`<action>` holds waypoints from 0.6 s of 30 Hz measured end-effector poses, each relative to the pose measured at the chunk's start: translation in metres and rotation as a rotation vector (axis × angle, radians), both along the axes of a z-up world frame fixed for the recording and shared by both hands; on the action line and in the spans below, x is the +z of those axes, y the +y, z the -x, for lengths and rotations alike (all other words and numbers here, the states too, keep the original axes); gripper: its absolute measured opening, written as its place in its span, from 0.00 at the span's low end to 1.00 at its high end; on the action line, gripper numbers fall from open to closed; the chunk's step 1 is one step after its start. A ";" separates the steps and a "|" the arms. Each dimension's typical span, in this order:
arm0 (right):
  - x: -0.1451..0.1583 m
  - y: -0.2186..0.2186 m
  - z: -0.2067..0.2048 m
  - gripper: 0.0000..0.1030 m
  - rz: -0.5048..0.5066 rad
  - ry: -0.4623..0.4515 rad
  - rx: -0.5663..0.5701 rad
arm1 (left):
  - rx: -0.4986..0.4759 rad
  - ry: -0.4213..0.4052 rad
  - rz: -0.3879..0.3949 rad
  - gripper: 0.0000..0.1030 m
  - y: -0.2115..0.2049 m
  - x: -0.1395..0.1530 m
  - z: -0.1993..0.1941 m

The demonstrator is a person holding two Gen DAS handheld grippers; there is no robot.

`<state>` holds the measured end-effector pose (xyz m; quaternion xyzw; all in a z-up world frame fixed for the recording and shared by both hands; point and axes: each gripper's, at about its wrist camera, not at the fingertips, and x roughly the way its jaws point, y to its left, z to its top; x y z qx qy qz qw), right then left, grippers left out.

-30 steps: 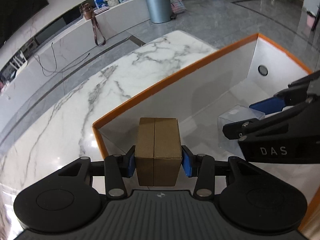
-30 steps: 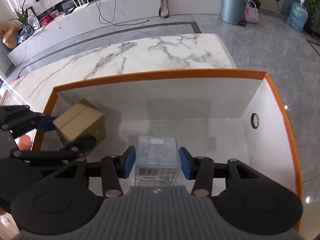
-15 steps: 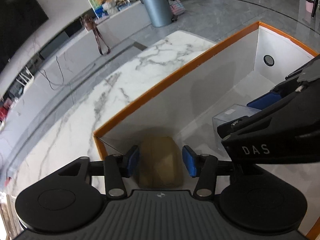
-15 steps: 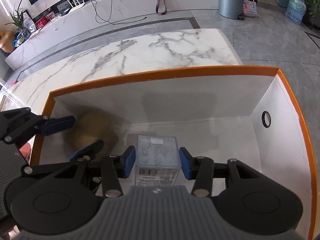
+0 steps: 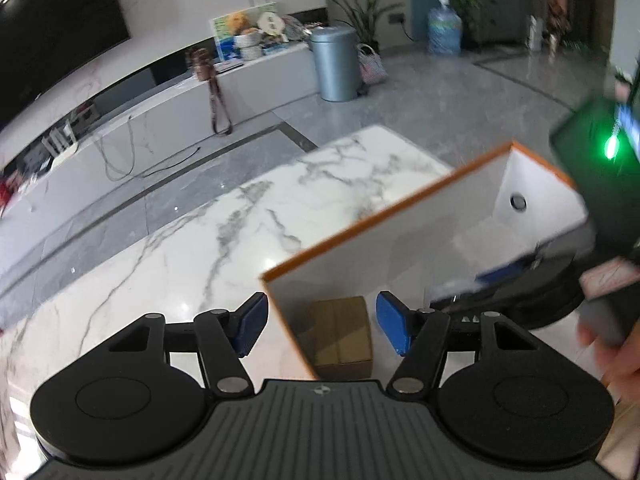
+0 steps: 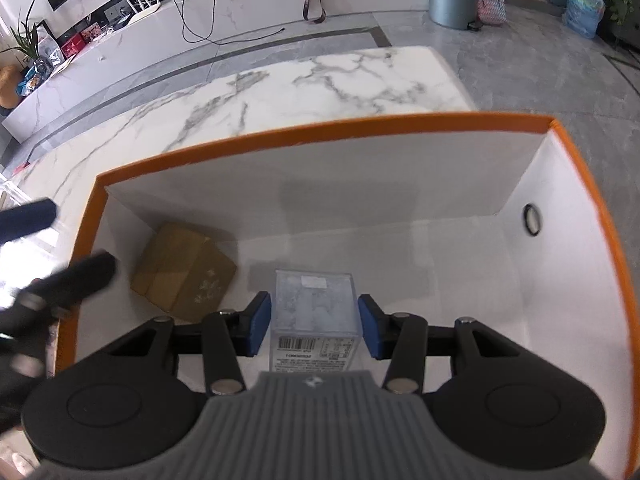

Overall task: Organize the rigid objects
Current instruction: 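Carry both boxes into the orange box and release the brown box from the left tool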

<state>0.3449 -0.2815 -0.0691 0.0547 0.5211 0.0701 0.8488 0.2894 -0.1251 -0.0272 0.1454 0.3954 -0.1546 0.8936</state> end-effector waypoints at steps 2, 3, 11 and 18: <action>-0.003 0.007 -0.002 0.47 -0.006 0.009 0.004 | 0.034 0.032 0.035 0.58 0.012 0.003 -0.003; -0.003 0.011 -0.004 0.47 -0.007 0.011 0.007 | 0.057 0.053 0.052 0.55 0.019 0.002 -0.007; -0.008 0.040 -0.018 0.46 -0.004 0.004 0.014 | 0.122 0.168 0.193 0.37 0.051 -0.010 -0.018; -0.008 0.055 -0.030 0.45 0.001 -0.012 0.013 | 0.119 0.190 0.237 0.32 0.058 -0.018 -0.016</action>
